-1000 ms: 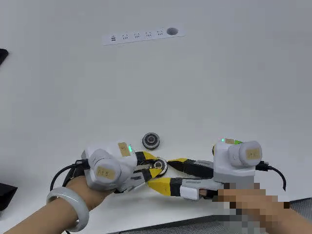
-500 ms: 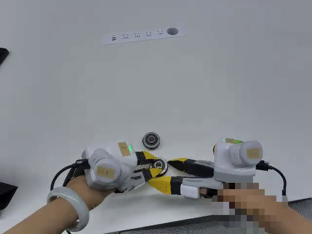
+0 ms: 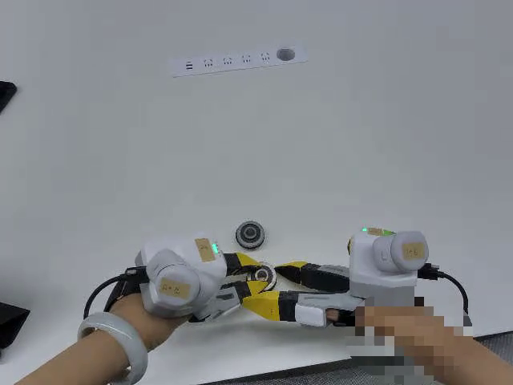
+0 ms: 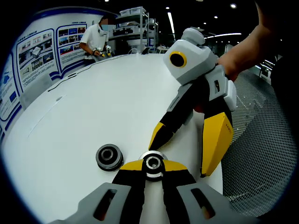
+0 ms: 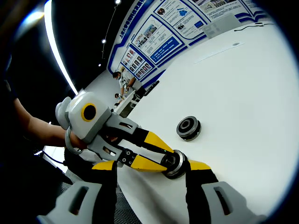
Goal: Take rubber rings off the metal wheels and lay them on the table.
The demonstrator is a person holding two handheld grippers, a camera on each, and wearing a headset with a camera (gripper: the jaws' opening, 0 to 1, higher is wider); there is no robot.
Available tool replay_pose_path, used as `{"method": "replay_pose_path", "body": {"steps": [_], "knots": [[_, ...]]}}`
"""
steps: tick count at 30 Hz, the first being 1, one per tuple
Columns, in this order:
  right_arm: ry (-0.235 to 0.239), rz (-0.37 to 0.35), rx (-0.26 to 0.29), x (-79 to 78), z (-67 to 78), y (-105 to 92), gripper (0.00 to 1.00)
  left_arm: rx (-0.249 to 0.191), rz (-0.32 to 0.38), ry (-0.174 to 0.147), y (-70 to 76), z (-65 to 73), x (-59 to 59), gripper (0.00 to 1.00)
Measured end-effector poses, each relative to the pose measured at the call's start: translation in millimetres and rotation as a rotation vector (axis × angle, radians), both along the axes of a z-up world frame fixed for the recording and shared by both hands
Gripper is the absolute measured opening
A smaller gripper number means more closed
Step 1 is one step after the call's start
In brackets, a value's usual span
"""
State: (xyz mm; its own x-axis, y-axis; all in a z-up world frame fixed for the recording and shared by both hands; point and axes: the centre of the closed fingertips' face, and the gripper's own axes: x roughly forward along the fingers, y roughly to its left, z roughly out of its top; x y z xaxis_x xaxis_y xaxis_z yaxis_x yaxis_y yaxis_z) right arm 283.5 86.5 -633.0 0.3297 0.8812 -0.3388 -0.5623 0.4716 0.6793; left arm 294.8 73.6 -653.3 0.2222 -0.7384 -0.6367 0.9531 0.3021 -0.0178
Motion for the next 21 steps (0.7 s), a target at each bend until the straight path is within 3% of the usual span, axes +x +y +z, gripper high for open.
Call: {"method": "replay_pose_path", "body": {"steps": [13, 21], "knots": [[0.036, 0.003, 0.017, -6.8, 0.2, -4.2, 0.6, -0.003, 0.001, 0.0, -0.1, -0.1, 0.1, 0.13], [0.082, -0.042, 0.043, -1.4, -1.2, -11.0, 0.47, -0.004, 0.003, 0.0, -0.2, -0.3, 0.2, 0.13]]}}
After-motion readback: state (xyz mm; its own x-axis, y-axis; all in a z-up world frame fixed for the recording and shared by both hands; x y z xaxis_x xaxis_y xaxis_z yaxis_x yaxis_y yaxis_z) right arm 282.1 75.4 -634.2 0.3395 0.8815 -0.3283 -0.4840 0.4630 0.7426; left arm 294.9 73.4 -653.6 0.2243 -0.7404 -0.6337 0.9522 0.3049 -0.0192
